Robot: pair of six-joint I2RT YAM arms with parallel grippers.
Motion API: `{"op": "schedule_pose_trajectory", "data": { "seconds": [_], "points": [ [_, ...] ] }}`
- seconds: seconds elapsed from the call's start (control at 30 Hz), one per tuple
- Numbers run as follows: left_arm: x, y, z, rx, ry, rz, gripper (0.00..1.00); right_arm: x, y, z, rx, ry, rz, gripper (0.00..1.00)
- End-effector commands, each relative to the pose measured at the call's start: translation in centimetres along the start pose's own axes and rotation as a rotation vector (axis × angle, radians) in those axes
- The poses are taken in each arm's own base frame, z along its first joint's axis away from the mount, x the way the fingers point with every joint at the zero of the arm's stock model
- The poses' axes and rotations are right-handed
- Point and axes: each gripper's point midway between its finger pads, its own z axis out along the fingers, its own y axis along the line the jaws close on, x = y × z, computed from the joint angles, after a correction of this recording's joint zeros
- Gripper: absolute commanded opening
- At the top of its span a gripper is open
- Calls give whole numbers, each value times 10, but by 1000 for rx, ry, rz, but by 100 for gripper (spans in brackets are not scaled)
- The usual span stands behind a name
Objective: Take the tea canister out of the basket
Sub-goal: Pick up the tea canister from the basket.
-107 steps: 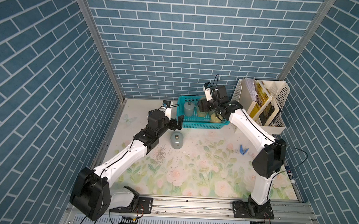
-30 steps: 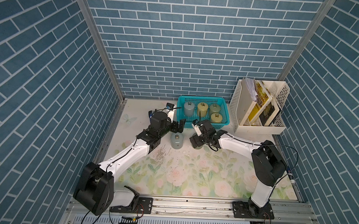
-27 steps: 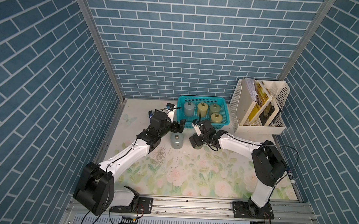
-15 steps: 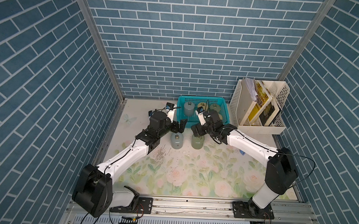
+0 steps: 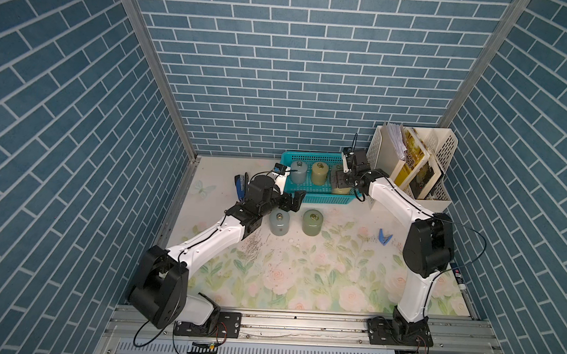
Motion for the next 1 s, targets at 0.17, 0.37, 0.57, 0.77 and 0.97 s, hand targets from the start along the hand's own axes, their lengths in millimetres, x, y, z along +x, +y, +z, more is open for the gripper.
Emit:
{"op": "schedule_pose_trajectory", "data": {
  "seconds": [0.17, 0.37, 0.57, 0.77, 0.97],
  "points": [
    [3, -15, 15, 10, 16, 40, 100, 13, -20, 33, 51, 100, 42, 100],
    [5, -20, 21, 20, 27, 52, 100, 23, -21, 52, 32, 135, 41, 100],
    [4, -21, 23, 11, 28, 62, 100, 25, -13, 61, -9, 152, 32, 100],
    [5, -19, 23, -2, 28, 68, 100, 28, -6, 62, -42, 158, 41, 97],
    [7, -18, 24, -4, 32, 68, 100, 50, -5, 77, -34, 220, 41, 94]
  ]
}}
